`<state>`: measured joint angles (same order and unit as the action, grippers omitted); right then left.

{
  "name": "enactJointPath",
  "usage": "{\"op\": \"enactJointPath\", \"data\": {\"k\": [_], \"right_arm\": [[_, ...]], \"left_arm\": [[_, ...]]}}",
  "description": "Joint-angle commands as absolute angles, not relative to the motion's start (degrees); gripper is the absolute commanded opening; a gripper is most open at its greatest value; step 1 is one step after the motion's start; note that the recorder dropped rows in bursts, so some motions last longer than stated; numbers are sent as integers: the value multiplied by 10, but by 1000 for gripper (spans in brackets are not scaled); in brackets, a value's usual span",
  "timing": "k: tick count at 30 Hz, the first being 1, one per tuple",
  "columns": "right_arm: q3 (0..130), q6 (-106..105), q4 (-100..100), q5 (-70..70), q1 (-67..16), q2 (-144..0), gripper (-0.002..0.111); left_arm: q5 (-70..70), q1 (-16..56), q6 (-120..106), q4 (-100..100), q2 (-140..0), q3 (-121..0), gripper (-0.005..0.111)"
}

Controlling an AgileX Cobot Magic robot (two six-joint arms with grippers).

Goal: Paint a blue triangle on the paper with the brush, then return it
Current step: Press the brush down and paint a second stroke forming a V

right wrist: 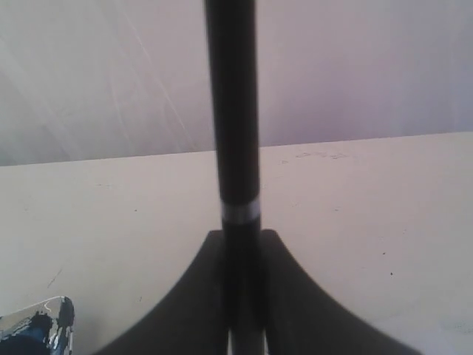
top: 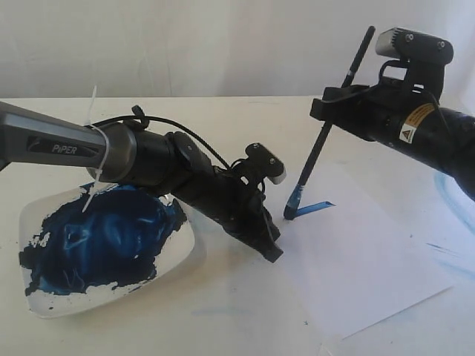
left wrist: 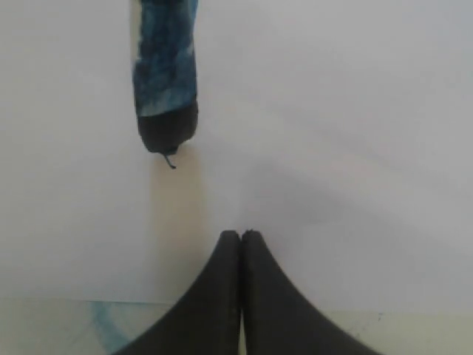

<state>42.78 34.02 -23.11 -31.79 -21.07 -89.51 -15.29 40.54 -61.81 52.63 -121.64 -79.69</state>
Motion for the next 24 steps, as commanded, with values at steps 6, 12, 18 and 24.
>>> {"op": "enactJointPath", "data": {"k": [6, 12, 18, 24], "right_arm": [[427, 328, -229, -291, -211, -896, 0], [427, 328, -229, -257, -211, -884, 0], [427, 327, -229, -211, -211, -863, 0], [427, 311, -229, -174, -211, -847, 0]], "left_arm": [[-160, 407, -617, 535, -1211, -796, 0], [-160, 407, -617, 535, -1211, -796, 0], [-160, 407, -617, 535, -1213, -796, 0], [-160, 407, -617, 535, -1213, -796, 0]]}}
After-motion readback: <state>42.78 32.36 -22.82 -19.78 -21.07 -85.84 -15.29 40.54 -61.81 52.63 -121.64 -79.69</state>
